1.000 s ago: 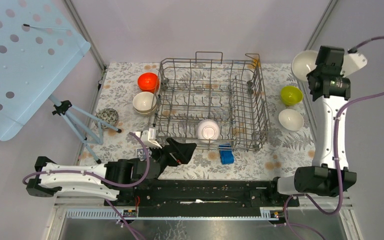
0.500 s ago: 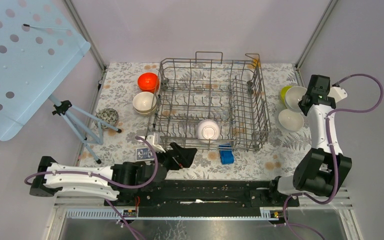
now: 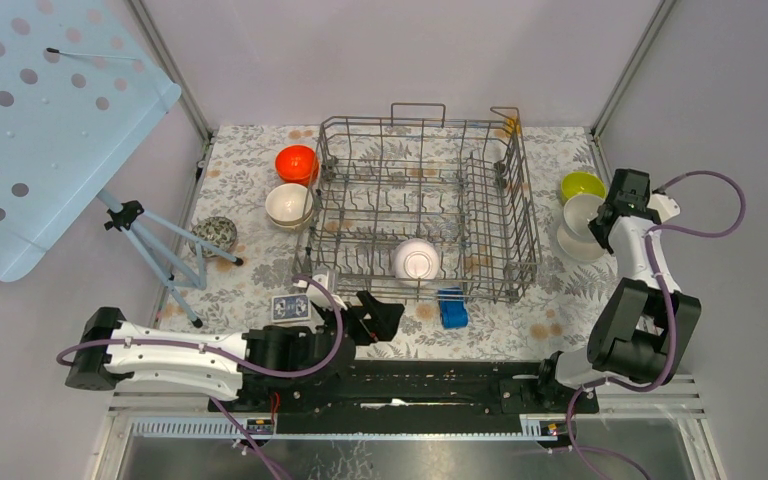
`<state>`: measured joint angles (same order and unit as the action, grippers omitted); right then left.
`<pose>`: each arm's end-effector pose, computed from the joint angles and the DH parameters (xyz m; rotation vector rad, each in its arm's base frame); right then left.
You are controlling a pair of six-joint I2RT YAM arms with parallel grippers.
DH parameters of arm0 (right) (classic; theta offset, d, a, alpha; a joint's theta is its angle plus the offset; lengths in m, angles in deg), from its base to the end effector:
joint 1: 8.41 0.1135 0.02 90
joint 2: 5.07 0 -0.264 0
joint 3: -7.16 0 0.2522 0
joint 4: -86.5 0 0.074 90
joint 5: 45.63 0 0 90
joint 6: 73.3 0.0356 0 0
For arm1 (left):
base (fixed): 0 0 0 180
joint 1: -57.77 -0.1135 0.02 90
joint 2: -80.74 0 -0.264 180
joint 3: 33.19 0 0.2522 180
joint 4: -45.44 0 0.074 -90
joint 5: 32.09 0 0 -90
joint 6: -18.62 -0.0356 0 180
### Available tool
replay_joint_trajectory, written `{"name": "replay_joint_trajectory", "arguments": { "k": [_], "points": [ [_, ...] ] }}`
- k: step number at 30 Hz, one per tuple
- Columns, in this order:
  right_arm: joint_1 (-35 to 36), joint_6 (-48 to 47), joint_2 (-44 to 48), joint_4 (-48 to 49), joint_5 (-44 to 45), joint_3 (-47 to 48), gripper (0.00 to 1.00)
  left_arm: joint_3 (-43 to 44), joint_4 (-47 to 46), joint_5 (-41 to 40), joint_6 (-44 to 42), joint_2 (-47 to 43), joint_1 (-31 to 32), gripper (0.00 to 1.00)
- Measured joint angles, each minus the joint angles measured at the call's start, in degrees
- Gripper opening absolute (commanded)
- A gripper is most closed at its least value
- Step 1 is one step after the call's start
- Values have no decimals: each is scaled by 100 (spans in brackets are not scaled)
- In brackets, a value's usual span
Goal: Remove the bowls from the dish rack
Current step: Place the bowl with the bowl.
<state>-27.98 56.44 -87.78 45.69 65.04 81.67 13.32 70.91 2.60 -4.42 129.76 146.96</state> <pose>0.2846 -0.1145 0.2584 1.3107 1.9762 -0.2699 0.0318 -0.1816 0.2575 -0.2151 1.9269 -0.8874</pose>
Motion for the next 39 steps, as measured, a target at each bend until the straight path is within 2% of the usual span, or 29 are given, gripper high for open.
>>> {"name": "replay_joint_trajectory", "arguments": {
  "k": [11, 36, 39],
  "points": [
    [-74, 4, 0, 186, -92, -291, 0, 0, 162, 90, 356, 136, 0, 99],
    [-118, 0, -205, 376, -170, -511, 0, 0, 195, 192, 492, 291, 0, 99],
    [-120, 0, -249, 378, -168, -511, 5, 0, 190, 199, 492, 295, 0, 99]
  ]
}}
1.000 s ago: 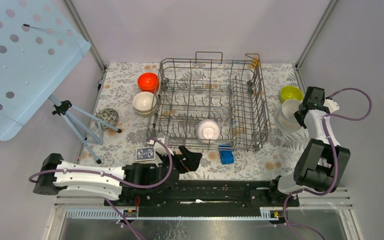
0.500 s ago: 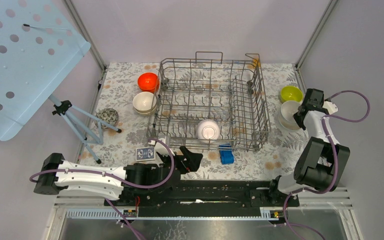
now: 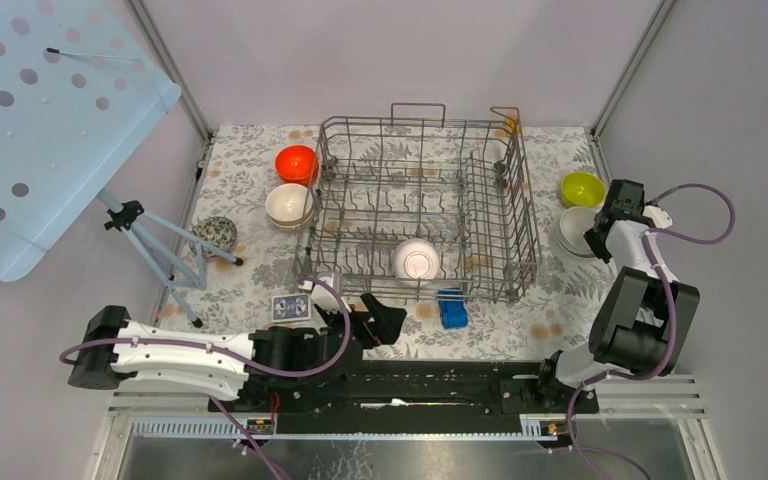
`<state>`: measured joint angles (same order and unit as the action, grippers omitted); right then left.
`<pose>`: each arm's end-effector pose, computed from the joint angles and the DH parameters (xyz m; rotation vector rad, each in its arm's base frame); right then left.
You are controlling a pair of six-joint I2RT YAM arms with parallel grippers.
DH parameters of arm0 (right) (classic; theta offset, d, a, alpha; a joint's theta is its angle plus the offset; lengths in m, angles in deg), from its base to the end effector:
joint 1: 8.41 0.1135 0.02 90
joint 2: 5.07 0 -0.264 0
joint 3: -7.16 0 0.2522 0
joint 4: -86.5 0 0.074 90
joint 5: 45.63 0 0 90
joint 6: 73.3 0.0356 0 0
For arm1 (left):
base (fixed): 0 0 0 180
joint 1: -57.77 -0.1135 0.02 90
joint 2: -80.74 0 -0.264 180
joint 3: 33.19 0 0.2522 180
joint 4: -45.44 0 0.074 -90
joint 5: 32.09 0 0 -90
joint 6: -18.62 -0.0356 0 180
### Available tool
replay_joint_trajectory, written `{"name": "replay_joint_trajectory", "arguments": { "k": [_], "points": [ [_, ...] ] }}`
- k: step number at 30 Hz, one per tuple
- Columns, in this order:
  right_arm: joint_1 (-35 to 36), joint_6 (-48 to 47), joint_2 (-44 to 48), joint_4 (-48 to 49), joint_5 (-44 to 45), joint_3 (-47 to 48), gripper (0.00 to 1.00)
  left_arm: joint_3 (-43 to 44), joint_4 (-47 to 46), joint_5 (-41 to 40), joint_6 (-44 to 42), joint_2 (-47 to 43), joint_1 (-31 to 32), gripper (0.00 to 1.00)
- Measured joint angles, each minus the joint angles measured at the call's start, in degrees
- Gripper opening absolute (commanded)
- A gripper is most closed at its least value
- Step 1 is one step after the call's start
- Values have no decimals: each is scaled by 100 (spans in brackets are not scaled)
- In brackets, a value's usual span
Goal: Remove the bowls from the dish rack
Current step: Place the bowl with the bowl.
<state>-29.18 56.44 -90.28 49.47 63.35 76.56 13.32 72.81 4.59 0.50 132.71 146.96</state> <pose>0.2817 -0.1192 0.2221 1.3470 2.0373 -0.2670 0.0312 -0.1880 0.2458 -0.2318 1.9901 -0.8791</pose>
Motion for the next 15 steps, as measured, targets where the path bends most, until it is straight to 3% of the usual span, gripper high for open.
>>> {"name": "replay_joint_trajectory", "arguments": {
  "k": [15],
  "points": [
    [-2, -2, -57, 9, -20, 0, 31, 0, -42, 57, -28, 267, 0, 99]
  ]
}}
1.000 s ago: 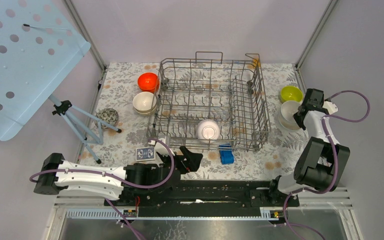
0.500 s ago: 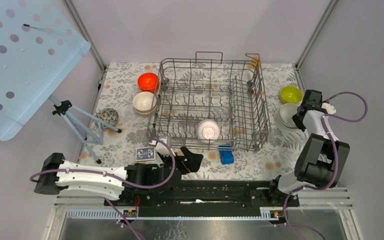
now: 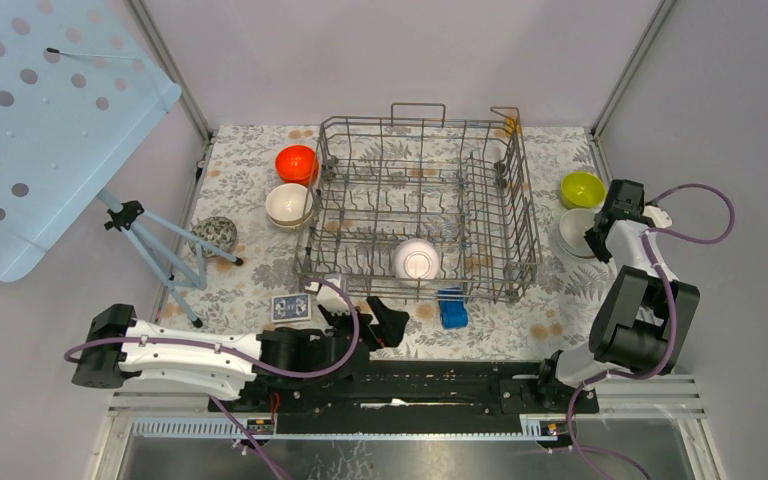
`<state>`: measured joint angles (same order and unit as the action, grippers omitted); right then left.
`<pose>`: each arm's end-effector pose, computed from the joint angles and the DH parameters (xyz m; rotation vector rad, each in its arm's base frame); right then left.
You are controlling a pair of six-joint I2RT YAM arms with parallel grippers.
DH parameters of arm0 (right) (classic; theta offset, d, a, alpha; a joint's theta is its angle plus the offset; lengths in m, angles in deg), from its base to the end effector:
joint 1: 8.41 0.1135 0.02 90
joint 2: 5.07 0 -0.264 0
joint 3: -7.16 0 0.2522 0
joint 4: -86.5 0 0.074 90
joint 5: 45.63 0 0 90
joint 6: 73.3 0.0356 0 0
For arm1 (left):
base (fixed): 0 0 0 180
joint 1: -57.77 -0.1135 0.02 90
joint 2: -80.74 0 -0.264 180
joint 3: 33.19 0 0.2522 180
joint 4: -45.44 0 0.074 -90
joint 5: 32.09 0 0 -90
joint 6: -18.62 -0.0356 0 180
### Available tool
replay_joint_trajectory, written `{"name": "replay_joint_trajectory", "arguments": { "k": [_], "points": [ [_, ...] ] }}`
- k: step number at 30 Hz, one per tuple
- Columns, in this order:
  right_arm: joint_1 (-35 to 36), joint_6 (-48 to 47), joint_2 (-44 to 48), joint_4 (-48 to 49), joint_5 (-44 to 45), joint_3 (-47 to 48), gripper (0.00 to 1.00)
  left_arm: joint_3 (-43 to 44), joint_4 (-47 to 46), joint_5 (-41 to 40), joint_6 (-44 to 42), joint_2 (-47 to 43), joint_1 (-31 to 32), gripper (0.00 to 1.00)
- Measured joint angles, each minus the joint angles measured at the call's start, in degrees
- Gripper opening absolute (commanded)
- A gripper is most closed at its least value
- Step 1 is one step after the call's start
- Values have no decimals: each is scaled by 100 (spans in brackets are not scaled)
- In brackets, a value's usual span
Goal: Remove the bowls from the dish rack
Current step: Place the bowl with the bowl.
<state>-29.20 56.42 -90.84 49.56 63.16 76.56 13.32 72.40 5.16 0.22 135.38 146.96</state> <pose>0.2828 -0.1196 0.2193 1.3490 2.0462 -0.2660 0.0311 -0.1946 0.2382 -0.1992 2.0131 -0.8415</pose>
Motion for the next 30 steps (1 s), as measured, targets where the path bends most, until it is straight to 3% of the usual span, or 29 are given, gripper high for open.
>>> {"name": "replay_joint_trajectory", "arguments": {
  "k": [10, 16, 21, 24, 30],
  "points": [
    [0, -4, 83, -24, -24, 0, 40, 0, -87, 109, -24, 96, 0, 99],
    [0, -22, 162, -35, -48, 0, 51, 0, -92, 160, -22, 98, 0, 99],
    [0, -37, 243, -52, -103, 0, 51, 0, -133, 181, -44, 98, 0, 99],
    [0, -42, 289, -52, -146, 0, 48, 0, -142, 203, -61, 98, 0, 99],
    [-9, -109, 363, -96, -136, 0, 27, 0, -216, 243, -81, 101, 0, 99]
  ]
}}
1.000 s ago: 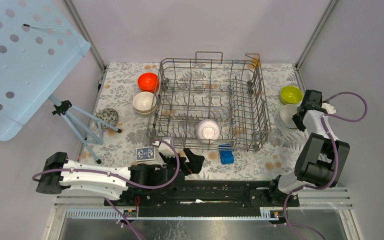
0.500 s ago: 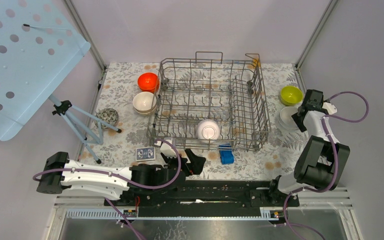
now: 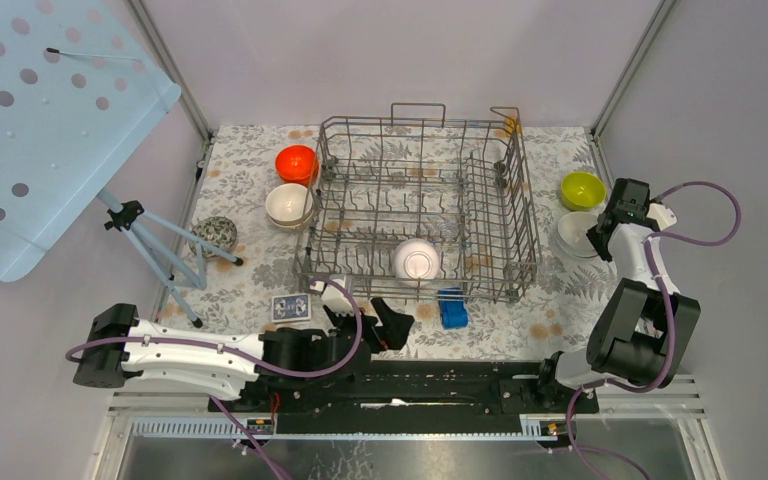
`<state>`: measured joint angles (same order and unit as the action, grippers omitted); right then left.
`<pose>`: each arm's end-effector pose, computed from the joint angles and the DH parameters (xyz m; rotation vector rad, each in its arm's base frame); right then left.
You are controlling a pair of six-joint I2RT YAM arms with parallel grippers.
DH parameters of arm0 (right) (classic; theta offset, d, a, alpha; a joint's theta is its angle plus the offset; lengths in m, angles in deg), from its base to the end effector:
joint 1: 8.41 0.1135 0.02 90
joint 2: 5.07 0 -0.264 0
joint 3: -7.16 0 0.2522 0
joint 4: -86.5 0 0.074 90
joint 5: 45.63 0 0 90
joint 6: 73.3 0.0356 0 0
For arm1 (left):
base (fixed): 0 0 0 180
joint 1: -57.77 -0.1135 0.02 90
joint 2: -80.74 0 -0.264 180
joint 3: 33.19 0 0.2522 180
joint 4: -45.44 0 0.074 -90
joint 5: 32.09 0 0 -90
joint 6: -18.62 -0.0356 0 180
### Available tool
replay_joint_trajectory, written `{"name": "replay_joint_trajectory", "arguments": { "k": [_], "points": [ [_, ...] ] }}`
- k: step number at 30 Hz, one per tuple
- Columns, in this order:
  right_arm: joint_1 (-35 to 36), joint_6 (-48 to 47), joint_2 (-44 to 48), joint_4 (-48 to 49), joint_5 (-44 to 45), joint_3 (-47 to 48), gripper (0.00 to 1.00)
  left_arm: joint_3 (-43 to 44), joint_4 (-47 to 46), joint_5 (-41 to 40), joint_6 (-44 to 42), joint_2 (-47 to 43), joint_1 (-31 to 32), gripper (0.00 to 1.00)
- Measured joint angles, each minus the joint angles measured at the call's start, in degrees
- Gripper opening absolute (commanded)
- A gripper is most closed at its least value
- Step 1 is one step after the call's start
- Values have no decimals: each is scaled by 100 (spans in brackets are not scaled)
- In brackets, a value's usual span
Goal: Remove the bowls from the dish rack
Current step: Place the bowl with the bowl.
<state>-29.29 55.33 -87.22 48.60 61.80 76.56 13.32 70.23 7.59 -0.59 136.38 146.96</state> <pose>0.2750 -0.1163 0.2359 1.3107 2.0267 -0.2321 0.0302 -0.1999 0.2374 -0.1725 2.0348 -0.8773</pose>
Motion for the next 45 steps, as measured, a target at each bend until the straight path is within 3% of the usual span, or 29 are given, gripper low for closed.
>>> {"name": "replay_joint_trajectory", "arguments": {
  "k": [12, 18, 22, 27, 31, 37, 45],
  "points": [
    [-17, 9, 4, 48, -39, -133, 9, 0, -50, 44, -26, 4, 0, 99],
    [-50, 52, 4, 140, -103, -271, 10, 0, -92, 59, -46, 81, 0, 99],
    [-55, 70, 4, 151, -129, -280, 18, 0, -105, 61, -66, 90, 0, 99],
    [-55, 83, 17, 162, -184, -280, 48, 0, -179, 61, -133, 90, 0, 99],
    [-55, 68, 138, 118, -190, -278, 64, 0, -227, 63, -181, 149, 0, 99],
    [-55, 87, 308, -92, -195, -72, 75, 2, -341, 107, -282, 234, 0, 99],
    [343, 201, 909, -435, -310, 769, 80, 70, -337, 166, -531, 234, 0, 99]
  ]
}}
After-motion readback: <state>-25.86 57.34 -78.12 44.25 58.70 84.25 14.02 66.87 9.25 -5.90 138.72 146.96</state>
